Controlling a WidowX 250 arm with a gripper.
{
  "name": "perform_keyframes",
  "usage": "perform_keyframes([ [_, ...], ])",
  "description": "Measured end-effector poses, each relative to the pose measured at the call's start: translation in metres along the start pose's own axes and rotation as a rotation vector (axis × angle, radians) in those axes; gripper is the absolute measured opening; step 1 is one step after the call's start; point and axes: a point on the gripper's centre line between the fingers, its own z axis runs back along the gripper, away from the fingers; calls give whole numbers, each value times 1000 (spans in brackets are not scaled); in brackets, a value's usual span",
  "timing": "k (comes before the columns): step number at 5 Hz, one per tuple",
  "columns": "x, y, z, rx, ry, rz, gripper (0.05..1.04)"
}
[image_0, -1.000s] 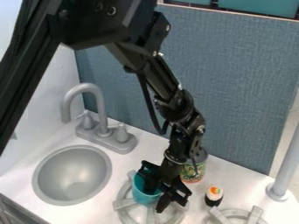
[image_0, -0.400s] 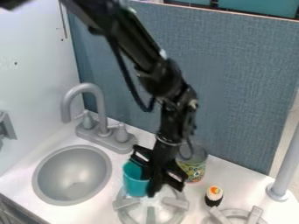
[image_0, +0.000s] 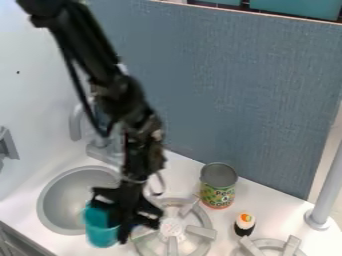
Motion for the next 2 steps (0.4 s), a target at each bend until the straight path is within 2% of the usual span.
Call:
perform_keyframes([
  [1, 5, 18, -10, -48, -21, 105, 108],
  [2, 7, 19, -29, -44, 12, 117, 108],
])
